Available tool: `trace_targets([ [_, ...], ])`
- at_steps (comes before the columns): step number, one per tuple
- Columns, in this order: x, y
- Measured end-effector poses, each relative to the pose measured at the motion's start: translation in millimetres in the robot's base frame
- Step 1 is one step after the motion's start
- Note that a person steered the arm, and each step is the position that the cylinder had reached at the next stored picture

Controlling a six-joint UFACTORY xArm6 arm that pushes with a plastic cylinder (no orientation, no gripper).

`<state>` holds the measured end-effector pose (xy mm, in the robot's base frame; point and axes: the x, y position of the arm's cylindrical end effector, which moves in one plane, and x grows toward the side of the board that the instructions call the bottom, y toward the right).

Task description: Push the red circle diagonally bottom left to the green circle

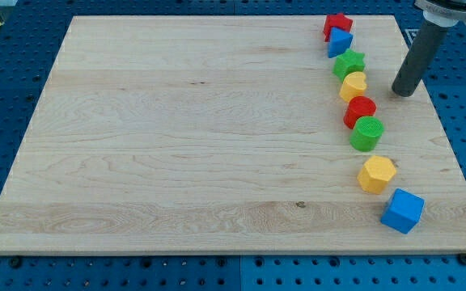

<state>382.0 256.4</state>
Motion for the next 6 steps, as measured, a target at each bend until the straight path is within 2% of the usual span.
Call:
trace_targets([
  [1, 0, 0],
  [3, 40, -16],
  [6, 40, -53],
])
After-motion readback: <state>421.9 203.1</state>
